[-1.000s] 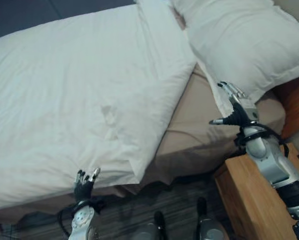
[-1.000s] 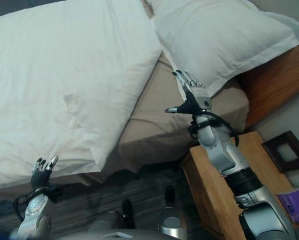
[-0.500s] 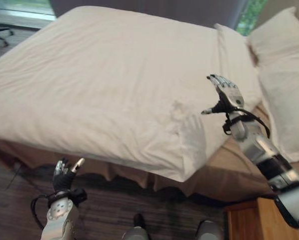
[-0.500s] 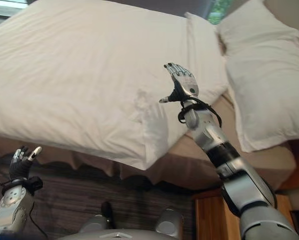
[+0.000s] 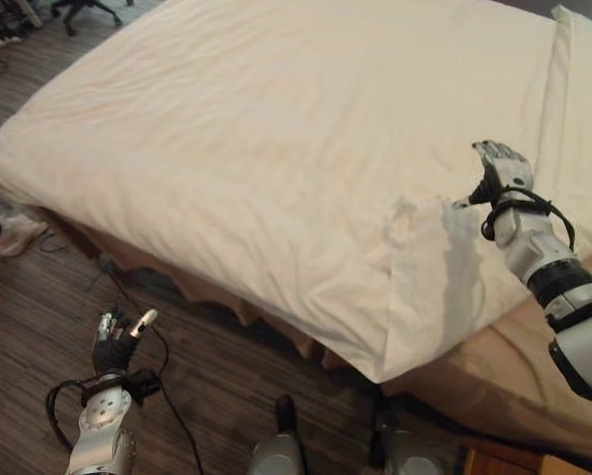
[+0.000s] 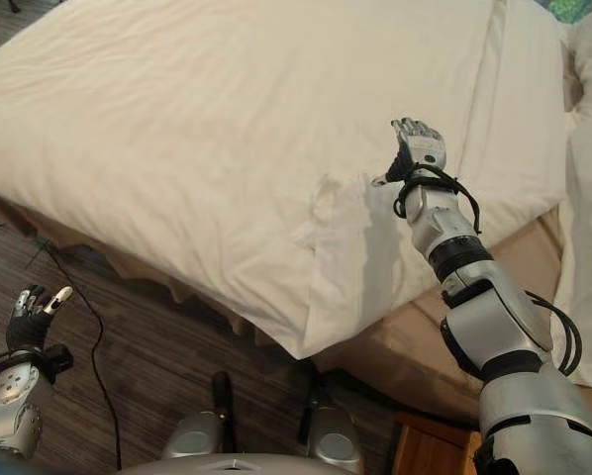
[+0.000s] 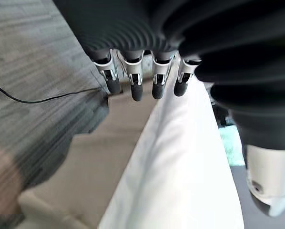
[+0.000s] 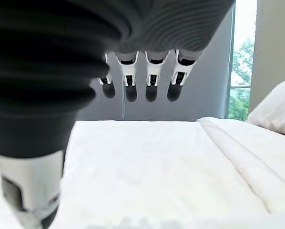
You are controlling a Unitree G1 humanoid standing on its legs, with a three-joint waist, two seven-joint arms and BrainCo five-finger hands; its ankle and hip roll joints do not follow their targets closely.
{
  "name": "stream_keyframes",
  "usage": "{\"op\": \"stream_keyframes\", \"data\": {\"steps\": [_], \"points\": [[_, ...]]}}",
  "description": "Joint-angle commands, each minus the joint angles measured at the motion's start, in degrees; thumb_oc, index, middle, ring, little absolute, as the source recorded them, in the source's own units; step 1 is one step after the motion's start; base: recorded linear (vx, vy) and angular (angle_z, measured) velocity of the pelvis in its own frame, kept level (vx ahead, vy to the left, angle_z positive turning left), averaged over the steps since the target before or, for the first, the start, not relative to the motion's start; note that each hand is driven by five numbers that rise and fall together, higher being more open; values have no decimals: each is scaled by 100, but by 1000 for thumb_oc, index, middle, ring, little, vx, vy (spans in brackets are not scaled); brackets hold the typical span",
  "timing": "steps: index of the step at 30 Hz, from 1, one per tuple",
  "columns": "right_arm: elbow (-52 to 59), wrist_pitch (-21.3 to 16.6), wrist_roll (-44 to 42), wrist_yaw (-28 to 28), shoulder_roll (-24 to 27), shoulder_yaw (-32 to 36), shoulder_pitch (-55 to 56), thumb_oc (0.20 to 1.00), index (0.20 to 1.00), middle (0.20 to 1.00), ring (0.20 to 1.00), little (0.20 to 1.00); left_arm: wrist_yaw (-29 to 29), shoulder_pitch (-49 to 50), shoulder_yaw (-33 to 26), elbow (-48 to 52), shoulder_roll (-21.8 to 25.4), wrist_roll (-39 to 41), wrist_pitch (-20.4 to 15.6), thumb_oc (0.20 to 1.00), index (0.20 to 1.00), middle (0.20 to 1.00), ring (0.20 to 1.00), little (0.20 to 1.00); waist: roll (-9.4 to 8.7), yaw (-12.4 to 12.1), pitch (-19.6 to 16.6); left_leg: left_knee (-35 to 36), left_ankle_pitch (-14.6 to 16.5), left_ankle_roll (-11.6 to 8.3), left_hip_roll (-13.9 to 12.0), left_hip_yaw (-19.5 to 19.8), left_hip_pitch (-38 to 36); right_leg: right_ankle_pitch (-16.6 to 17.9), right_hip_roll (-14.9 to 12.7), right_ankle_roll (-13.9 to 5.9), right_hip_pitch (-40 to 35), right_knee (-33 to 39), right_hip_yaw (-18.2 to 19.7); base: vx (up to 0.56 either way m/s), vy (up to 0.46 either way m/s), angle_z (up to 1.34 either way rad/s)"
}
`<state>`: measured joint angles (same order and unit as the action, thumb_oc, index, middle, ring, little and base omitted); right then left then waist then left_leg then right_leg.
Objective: Making the bed.
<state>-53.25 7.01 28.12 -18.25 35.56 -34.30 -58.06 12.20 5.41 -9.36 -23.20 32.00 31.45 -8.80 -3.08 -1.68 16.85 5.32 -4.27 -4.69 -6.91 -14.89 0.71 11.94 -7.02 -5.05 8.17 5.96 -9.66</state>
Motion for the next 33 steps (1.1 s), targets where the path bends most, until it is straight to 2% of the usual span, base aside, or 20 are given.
{"op": "stream_keyframes", "data": {"steps": [1, 2, 5, 10, 11, 12, 13, 14, 19, 25, 30, 31, 33], "points": [[-374, -21, -255, -88, 74, -342, -684, 1000, 1000, 1000, 1000, 1000, 1, -554, 18, 192, 357, 289, -461, 1000, 1000, 1000, 1000, 1000, 89, -51, 57, -32, 370, -130, -70, 110, -9, -641, -525, -439, -112, -119, 32, -15, -93, -2], [-545, 95, -244, -49, -317, -469, -423, 1000, 1000, 1000, 1000, 1000, 274, -1498, 510, -482, 327, -183, -333, 1000, 1000, 1000, 1000, 1000, 117, 123, 89, -32, 342, -167, -96, 71, 56, -638, -489, -448, -18, -96, 105, -8, -46, 1], [-994, 159, -260, -98, -513, -535, -327, 1000, 1000, 1000, 1000, 1000, 402, -2128, 652, -840, 315, -52, -352, 1000, 1000, 1000, 1000, 1000, 205, 123, 94, -32, 299, -199, -113, 64, 114, -637, -464, -457, 40, -96, 128, -10, -35, 7], [-2021, 202, -446, 17, -1087, -703, -287, 1000, 1000, 1000, 1000, 1000, 355, -3215, 1324, -1933, 300, 328, -267, 1000, 1000, 1000, 1000, 1000, 339, 246, 115, -32, 209, -257, -170, 1, 168, -632, -413, -475, 103, -96, 196, -29, -11, -6], [-2097, 198, -465, 36, -1172, -713, -248, 592, 592, 592, 592, 592, 325, -3255, 1372, -2001, 297, 335, -252, 1000, 1000, 1000, 1000, 1000, 353, 257, 115, -32, 208, -259, -175, -16, 141, -632, -412, -475, 89, -96, 214, -26, 8, -13], [-2125, 184, -482, 58, -1224, -712, -210, 395, 395, 395, 395, 395, 288, -3287, 1428, -2033, 280, 354, -244, 1000, 1000, 1000, 1000, 1000, 355, 275, 111, -32, 208, -262, -180, -36, 121, -634, -416, -474, 74, -96, 229, -10, 12, -12], [-2127, 182, -483, 56, -1225, -710, -208, 395, 395, 395, 395, 395, 285, -3291, 1433, -2039, 282, 357, -247, 1000, 1000, 1000, 1000, 1000, 353, 269, 114, -32, 209, -262, -180, -41, 115, -634, -416, -474, 71, -96, 233, -10, 13, -11], [-2197, 179, -464, 76, -1264, -734, -185, 200, 200, 200, 200, 200, 267, -3330, 1497, -2113, 258, 338, -208, 1000, 1000, 1000, 1000, 1000, 365, 286, 108, -32, 210, -263, -179, -48, 98, -638, -418, -474, 57, -96, 238, -13, 13, -11], [-2240, 180, -481, 124, -1186, -740, -276, 200, 200, 200, 200, 200, 205, -3380, 1610, -2114, 250, 286, -182, 1000, 1000, 1000, 1000, 1000, 362, 359, 94, -32, 235, -262, -181, -95, 9, -644, -436, -487, 5, -96, 270, -30, 20, -7], [-1625, 86, -799, 150, -500, -607, -429, 200, 200, 200, 200, 200, 163, -3513, 1713, -2244, 279, 127, -98, 1000, 1000, 1000, 1000, 1000, 126, 628, -12, -32, 321, -240, -191, -268, -207, -577, -455, -518, -101, -96, 354, -17, 20, -5], [-1390, -43, -1075, 164, 163, -90, 153, 200, 200, 200, 200, 200, 33, -3202, 1590, -2162, 234, 80, -63, 1000, 1000, 1000, 1000, 1000, -48, 752, -146, -32, 410, -208, -193, -400, -378, -516, -470, -555, -154, -96, 410, -7, 22, -16], [-1181, -133, -1314, 167, 435, 378, 815, 200, 200, 200, 200, 200, -23, -2890, 1423, -2020, 219, 6, -33, 1000, 1000, 1000, 1000, 1000, -144, 859, -247, -32, 458, -182, -188, -500, -491, -490, -451, -571, -192, -96, 455, 38, 24, -23], [-934, -128, -1291, 126, 392, 572, 1178, 200, 200, 200, 200, 200, -22, -2713, 1349, -1907, 205, -15, -3, 1000, 1000, 1000, 1000, 1000, -175, 893, -295, -32, 474, -175, -192, -544, -526, -480, -448, -579, -201, -96, 469, 37, 26, -17]]}}
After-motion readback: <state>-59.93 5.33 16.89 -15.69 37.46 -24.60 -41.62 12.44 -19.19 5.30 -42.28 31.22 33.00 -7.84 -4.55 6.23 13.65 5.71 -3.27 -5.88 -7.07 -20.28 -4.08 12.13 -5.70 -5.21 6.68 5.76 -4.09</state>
